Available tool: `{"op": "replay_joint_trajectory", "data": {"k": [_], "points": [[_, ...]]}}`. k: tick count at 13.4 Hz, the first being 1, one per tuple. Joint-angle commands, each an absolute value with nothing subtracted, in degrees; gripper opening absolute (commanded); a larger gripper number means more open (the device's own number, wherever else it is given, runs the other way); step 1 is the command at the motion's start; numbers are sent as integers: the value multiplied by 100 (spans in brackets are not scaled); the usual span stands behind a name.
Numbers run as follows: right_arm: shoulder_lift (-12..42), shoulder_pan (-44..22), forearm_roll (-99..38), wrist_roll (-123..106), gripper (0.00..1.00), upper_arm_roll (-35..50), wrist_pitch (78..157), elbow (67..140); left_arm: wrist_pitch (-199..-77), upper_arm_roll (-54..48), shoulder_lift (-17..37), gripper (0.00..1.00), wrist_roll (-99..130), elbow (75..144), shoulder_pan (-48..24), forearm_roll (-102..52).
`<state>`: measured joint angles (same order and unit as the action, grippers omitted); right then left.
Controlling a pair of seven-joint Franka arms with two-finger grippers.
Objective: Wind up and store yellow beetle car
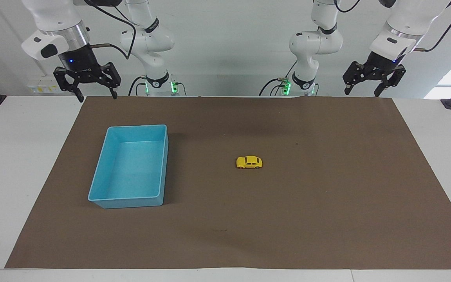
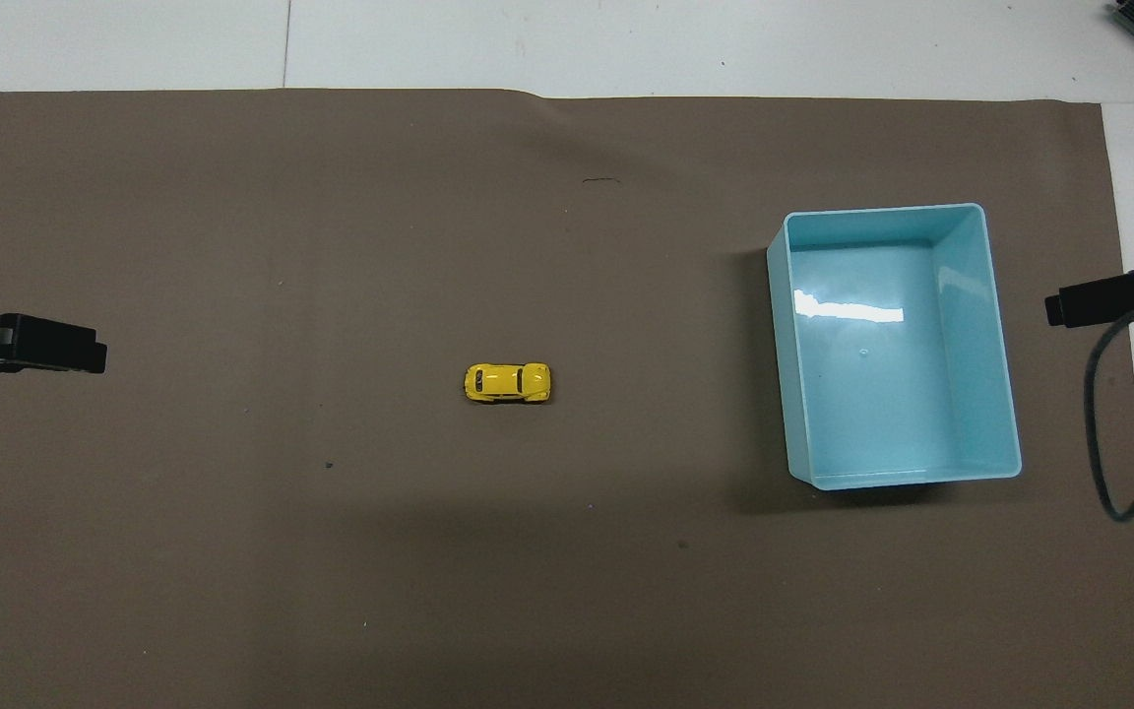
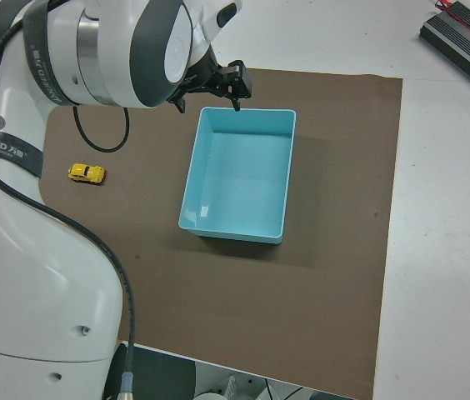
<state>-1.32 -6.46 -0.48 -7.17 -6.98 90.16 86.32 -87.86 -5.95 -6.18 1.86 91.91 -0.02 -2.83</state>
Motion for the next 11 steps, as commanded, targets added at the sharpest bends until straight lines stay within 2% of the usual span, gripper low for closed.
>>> {"op": "replay_joint_trajectory", "data": {"k": [1,11], "points": [[-167,-633,0,-615,100,-686,8974,8631,-9008,-554,-607,100,736,9334,-97,-343],[-167,-633,0,-624,100,-686,8974,8631,-9404,-563,-396,100,3854,9396,-606,-386]]}}
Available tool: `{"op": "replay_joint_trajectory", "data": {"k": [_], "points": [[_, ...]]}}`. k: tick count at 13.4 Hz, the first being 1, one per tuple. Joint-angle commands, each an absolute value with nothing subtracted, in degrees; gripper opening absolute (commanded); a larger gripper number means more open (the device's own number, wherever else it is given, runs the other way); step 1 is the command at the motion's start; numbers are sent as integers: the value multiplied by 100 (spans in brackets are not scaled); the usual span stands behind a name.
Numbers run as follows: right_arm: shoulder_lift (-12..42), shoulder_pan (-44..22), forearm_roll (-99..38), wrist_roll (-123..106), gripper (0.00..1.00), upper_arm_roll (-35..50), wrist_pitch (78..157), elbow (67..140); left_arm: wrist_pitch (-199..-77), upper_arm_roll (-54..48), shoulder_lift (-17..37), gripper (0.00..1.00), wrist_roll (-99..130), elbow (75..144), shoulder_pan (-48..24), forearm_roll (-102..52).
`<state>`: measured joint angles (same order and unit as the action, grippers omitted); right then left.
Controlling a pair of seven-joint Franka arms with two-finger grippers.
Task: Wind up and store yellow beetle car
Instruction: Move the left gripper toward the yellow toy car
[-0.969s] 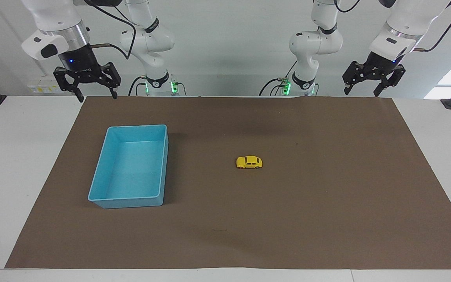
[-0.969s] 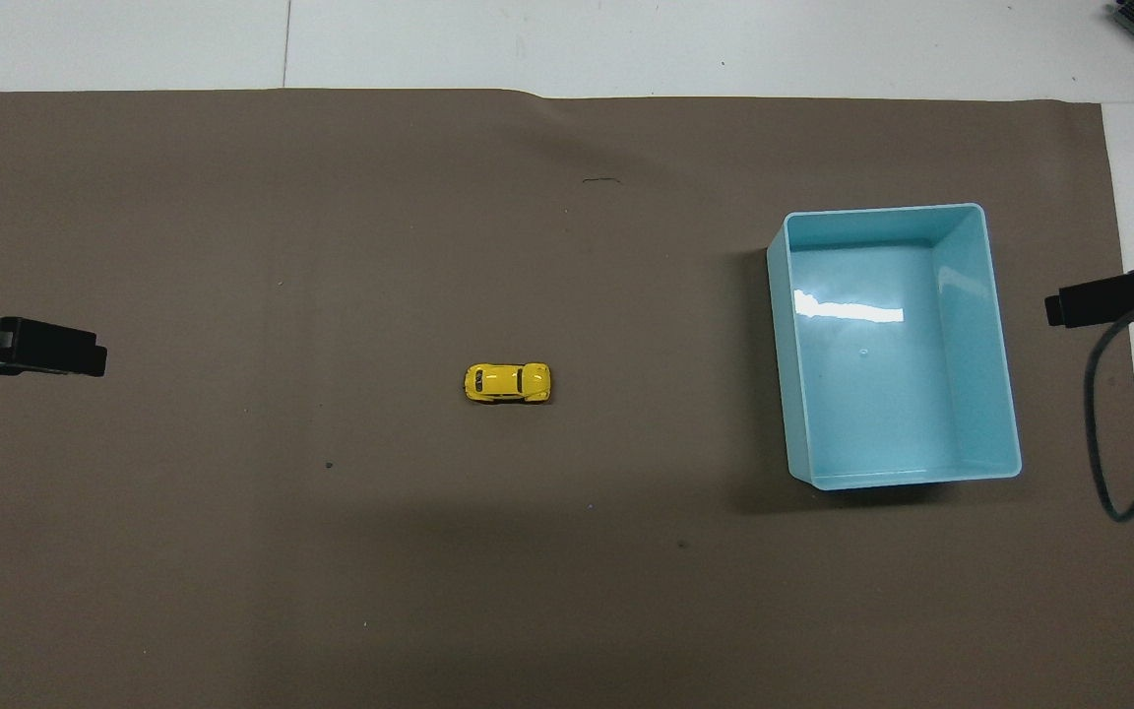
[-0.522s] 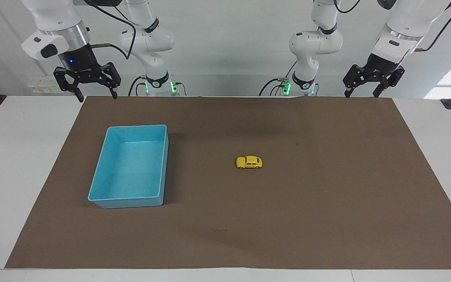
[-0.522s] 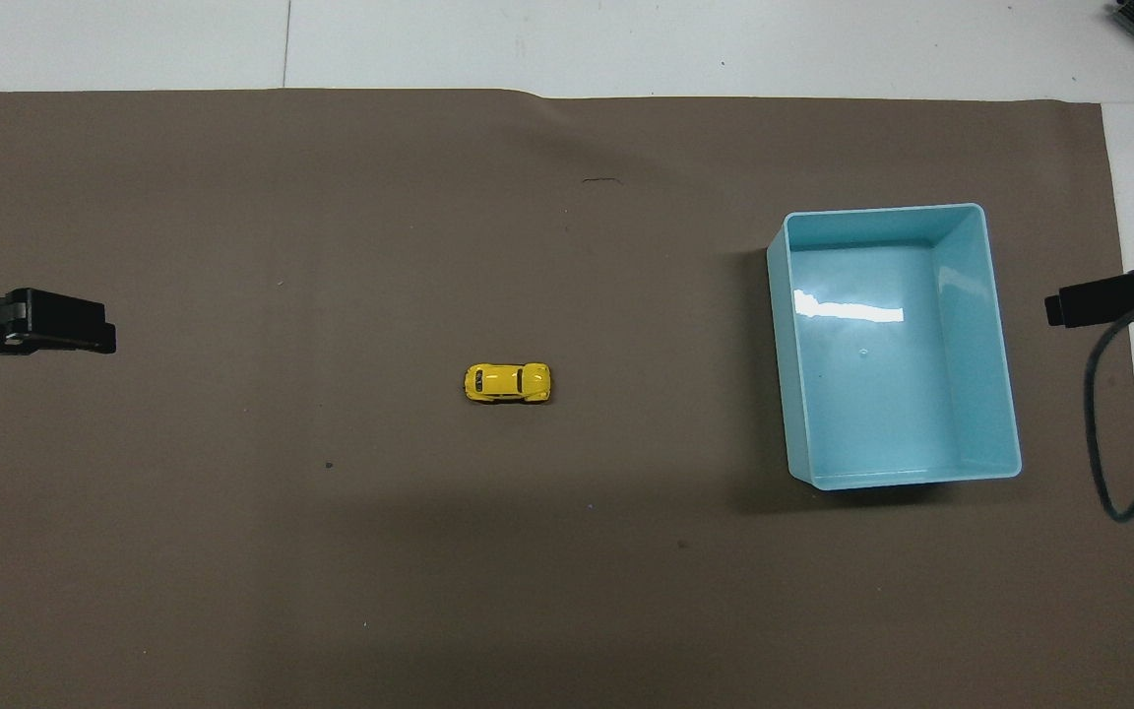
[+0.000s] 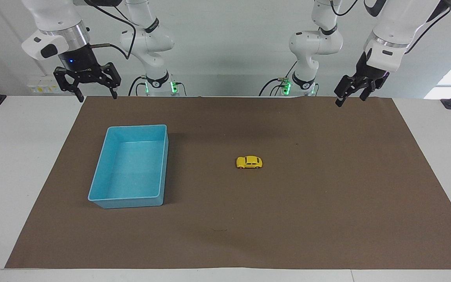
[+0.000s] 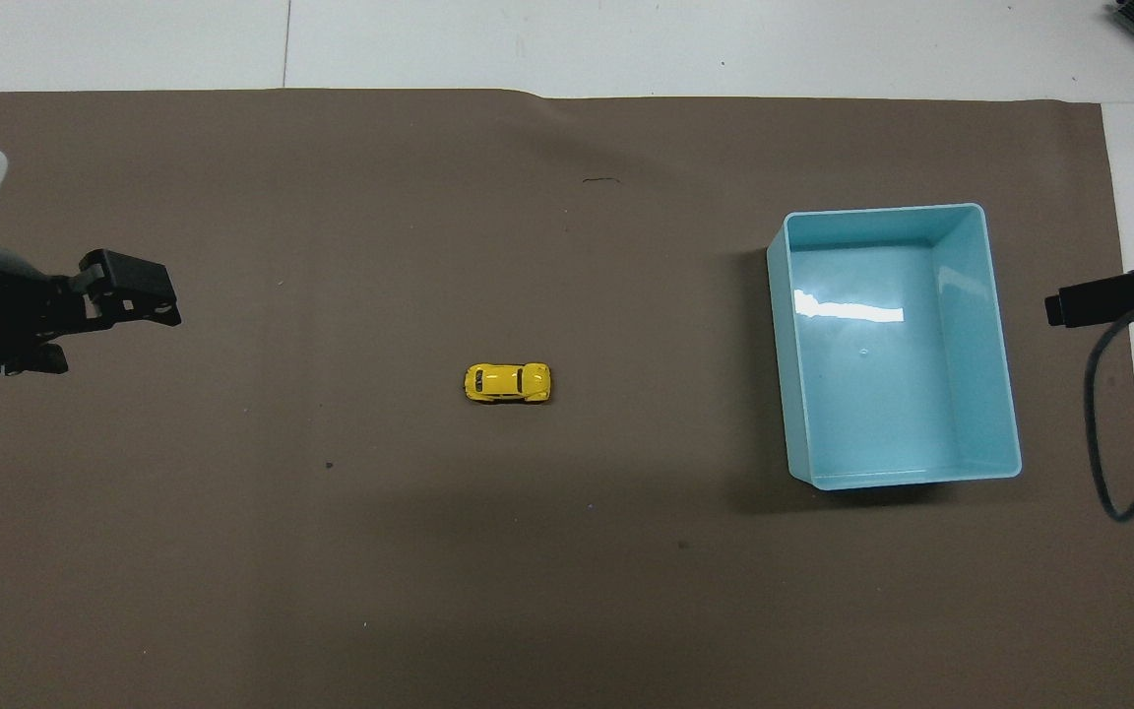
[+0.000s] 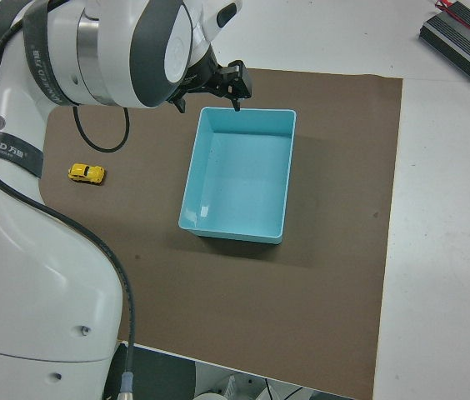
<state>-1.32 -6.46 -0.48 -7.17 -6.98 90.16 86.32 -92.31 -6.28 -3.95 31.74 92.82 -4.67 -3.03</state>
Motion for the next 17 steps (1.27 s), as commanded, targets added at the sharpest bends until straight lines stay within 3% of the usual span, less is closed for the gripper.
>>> {"op": "replay_joint_trajectory", "data": {"k": [1,12,17], "points": [[-167,-633,0,-615,100,-686,8974,8631,-9422,-563,-387,100,4233,9404,-650,-448],[-167,-633,0,-624,100,-686,8974,8631,-10176,-554,-123,100,9284,9518,-1011,-694],[-167,-633,0,-624,100,-686,8974,8631,-10538,-554,-9,100,10221,9624,-1300,-694]]}}
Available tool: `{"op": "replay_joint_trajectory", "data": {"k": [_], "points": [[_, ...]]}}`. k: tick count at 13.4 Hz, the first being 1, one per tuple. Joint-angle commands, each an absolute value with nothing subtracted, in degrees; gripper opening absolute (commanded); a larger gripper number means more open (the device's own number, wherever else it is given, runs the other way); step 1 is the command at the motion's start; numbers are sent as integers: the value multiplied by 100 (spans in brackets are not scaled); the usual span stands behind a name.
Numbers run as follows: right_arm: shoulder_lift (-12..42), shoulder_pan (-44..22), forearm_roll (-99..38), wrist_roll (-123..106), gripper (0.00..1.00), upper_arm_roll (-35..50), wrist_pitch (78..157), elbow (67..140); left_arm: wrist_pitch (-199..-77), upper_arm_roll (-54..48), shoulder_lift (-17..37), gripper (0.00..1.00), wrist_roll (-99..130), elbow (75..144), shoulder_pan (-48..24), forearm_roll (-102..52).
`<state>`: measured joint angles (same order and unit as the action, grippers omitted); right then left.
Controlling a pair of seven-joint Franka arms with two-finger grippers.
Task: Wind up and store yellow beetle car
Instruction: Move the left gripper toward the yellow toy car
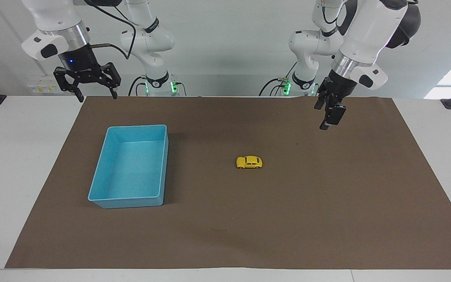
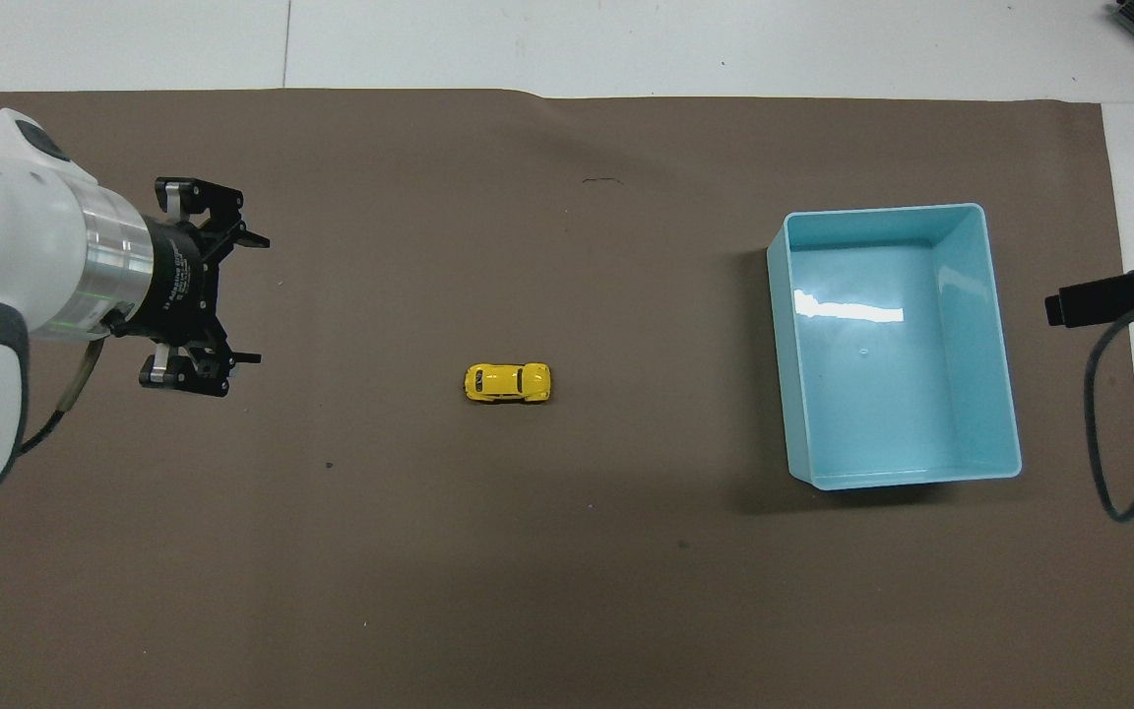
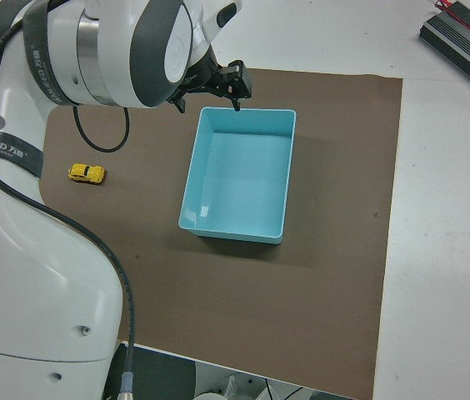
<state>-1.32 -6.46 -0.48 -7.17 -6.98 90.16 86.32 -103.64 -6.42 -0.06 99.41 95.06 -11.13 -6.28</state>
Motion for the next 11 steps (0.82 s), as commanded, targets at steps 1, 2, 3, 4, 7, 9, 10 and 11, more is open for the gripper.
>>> {"op": "replay_joint_trajectory", "data": {"k": [1,2,3,4,7,9,10,11], "points": [[-167,-633,0,-624,100,-686,8974,8631,-10547,-554,26,100,10291,9624,-1370,-694],[-167,-633,0,-624,100,-686,8974,8631,-10547,-554,44,100,10396,9624,-1388,-694],[-167,-633,0,-615,100,-686,8974,8631,-10547,-545,96,100,10632,9624,-1528,-668],[-167,-633,0,-615,100,-686,8974,8631,-10582,-545,210,100,10835,9615,-1625,-616],[-167,-633,0,-624,100,-686,8974,8631,-10652,-545,543,100,11379,9554,-2020,-432],[-167,-633,0,-615,100,-686,8974,8631,-10679,-545,825,100,11758,9545,-2345,-212],[-167,-633,0,-624,100,-686,8974,8631,-10705,-545,991,100,11838,9545,-2477,-176],[-167,-633,0,-624,100,-686,8974,8631,-10853,-545,1211,100,11978,9528,-2644,-54]]}}
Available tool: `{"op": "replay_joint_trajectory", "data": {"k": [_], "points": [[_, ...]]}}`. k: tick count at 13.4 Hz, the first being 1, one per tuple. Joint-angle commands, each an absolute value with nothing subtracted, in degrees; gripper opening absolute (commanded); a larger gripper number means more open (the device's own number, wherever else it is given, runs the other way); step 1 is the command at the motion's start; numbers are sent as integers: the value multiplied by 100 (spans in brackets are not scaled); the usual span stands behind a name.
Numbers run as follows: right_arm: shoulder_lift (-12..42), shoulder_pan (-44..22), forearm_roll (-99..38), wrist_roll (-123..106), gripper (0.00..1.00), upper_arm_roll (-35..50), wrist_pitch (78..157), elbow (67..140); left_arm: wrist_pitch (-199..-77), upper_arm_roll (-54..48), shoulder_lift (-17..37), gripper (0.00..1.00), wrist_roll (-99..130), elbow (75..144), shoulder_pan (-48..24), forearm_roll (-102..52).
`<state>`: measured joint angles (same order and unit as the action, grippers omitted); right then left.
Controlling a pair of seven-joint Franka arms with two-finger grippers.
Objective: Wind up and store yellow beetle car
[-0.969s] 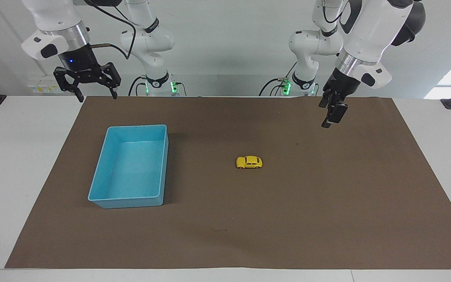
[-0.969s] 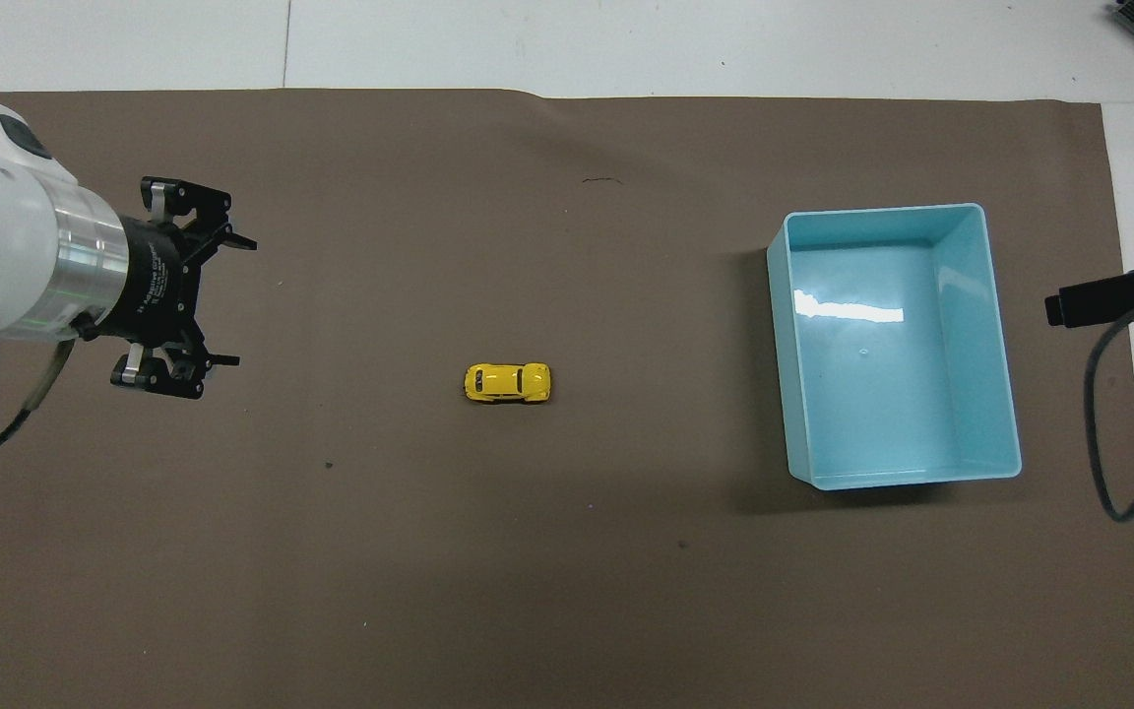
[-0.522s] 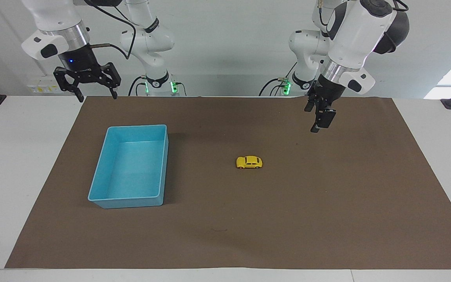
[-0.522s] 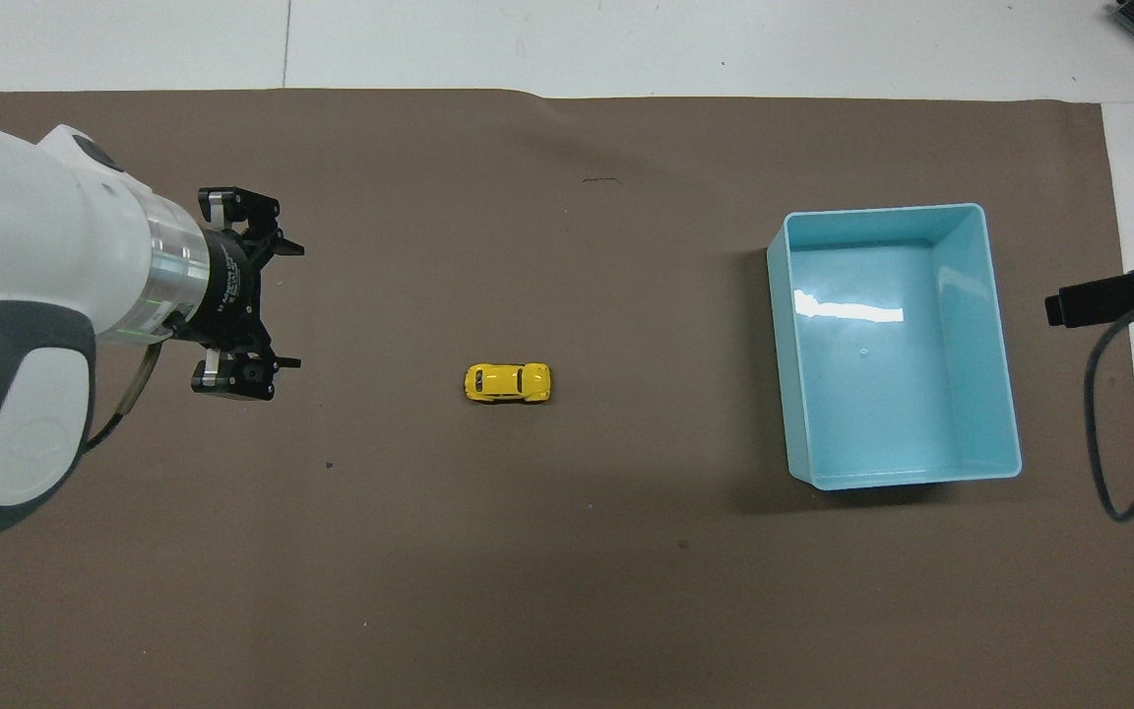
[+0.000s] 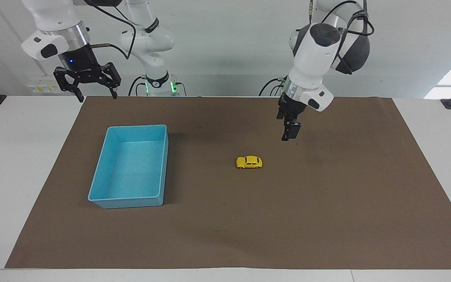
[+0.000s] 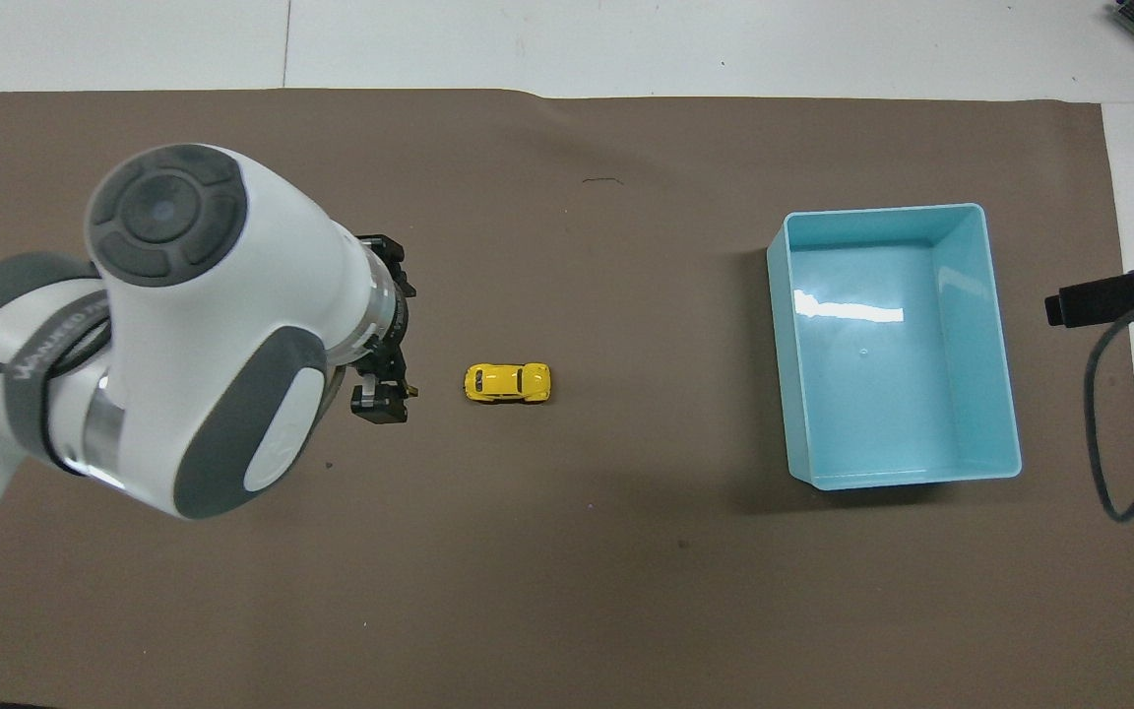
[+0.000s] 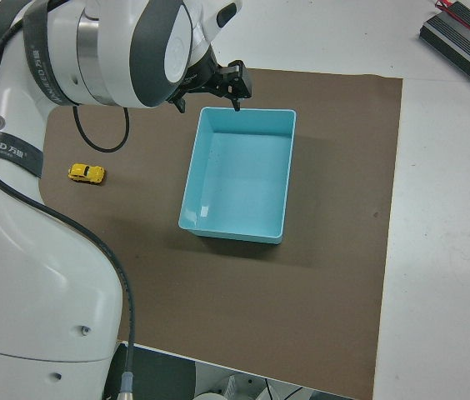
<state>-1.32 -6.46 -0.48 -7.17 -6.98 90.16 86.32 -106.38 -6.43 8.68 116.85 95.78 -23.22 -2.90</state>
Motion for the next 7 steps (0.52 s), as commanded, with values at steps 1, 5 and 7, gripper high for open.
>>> {"op": "replay_joint_trajectory", "data": {"k": [1,5,7], "points": [[-167,-633,0,-615,100,-686,8974,8631,-11055,-545,1352,100,12214,9536,-2741,26],[-167,-633,0,-624,100,-686,8974,8631,-11372,-545,1775,100,12383,9606,-2900,105],[-167,-633,0,-615,100,-686,8974,8631,-11714,-545,2003,100,12594,9624,-2971,114]]}}
